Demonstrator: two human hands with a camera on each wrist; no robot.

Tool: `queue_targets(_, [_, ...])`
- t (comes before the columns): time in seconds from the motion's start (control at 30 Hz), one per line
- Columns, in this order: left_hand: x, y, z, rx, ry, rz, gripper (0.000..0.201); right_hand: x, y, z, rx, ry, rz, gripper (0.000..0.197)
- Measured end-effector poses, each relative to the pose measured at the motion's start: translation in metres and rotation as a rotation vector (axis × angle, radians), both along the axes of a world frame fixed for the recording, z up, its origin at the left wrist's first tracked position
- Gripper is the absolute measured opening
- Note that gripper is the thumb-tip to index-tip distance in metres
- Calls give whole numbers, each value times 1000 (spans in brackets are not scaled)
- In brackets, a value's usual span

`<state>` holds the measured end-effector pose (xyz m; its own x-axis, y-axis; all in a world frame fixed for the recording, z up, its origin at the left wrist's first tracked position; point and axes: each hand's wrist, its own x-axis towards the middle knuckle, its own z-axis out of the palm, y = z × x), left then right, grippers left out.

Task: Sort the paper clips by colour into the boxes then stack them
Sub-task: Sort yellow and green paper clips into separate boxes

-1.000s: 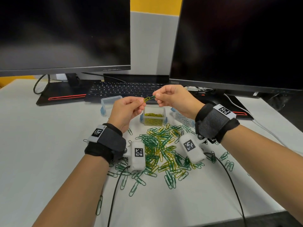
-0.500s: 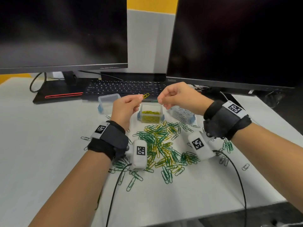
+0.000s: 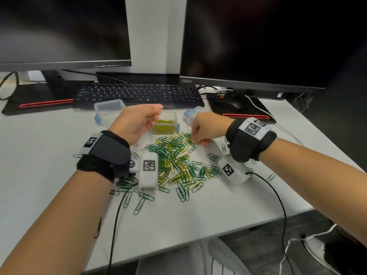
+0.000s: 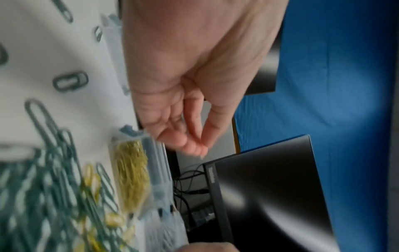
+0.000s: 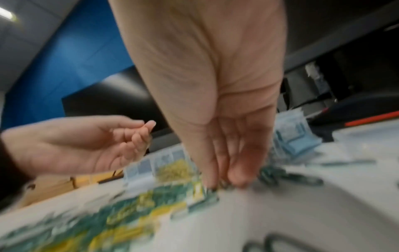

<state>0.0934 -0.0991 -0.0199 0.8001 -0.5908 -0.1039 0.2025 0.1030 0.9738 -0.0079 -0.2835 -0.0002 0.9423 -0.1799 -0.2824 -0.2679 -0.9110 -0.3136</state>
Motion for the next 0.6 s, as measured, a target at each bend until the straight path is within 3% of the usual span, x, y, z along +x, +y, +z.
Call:
queue_targets(0.1, [-4,3,2,335,-72,-167,17,5,8,-9,-163,-29,10,22])
queue_targets(0.2, [0,5,0,550,-143,-184,22,4,8,-6,-163,84,47,25])
queue_targets(0.37, [-4,7,-4,752,-381,-275,23,-3,3,-8,-154,172,123,28])
queue_targets(0.6, [-8,7,-4,884,-475,-393,15,-3,3,-12,-88,128,154,13])
